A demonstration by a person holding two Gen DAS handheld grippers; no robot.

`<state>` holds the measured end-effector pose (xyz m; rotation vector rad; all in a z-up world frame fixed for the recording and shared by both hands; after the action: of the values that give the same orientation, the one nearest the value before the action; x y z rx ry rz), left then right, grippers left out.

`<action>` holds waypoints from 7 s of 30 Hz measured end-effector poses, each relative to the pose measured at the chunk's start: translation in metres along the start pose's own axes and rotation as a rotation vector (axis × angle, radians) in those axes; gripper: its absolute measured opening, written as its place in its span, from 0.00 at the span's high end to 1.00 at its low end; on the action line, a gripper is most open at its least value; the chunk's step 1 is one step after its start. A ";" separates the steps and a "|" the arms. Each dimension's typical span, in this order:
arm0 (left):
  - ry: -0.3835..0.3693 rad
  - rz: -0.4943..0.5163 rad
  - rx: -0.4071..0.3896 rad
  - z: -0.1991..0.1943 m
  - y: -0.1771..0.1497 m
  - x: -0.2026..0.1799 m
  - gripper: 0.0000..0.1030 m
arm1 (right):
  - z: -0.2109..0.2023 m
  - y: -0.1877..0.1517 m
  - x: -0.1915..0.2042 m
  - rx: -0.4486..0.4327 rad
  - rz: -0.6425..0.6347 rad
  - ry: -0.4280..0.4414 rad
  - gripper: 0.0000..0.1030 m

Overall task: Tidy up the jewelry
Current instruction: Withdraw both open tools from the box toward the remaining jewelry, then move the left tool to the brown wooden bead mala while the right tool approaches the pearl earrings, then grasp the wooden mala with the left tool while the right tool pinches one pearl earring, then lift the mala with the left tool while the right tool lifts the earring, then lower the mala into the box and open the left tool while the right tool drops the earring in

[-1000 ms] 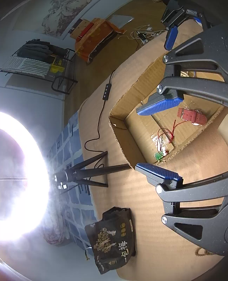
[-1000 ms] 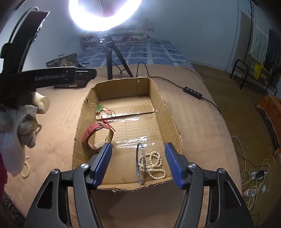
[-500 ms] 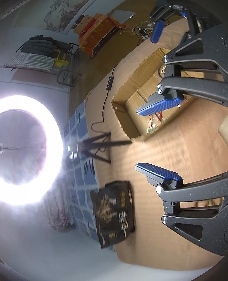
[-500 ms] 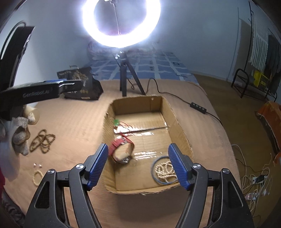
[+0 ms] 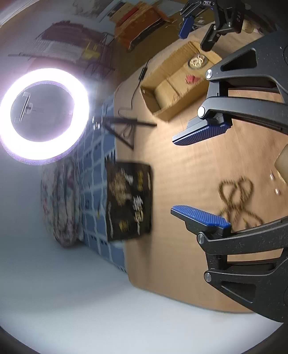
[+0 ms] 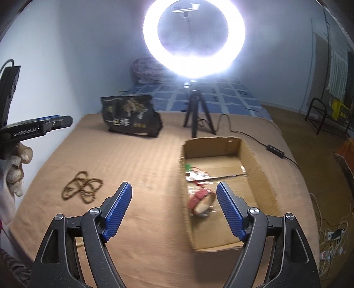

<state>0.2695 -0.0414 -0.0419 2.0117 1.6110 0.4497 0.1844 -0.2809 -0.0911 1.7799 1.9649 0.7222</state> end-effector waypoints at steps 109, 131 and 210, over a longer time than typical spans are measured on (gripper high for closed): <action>0.090 -0.137 0.418 0.175 -0.102 0.059 0.90 | 0.145 -0.089 0.162 0.374 -0.382 0.203 0.94; -0.044 -0.222 0.211 0.085 -0.059 0.058 0.90 | 0.087 -0.056 0.136 0.222 -0.327 0.182 0.94; -0.313 0.050 0.118 0.147 0.036 -0.254 0.43 | 0.056 -0.059 -0.119 0.168 0.042 -0.063 0.44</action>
<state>0.3192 -0.3206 -0.1243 2.0909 1.4248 0.0521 0.1852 -0.3959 -0.1777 1.9213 2.0030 0.5208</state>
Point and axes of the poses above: each gripper's, at about its wrist camera, not at the fingertips, and z roughly the way its jaws point, x to its left, y to its top, the point moved 5 cm from there along z, roughly the way its jaws point, and after that the axes turned 12 degrees about x, right-handed, at the moved point
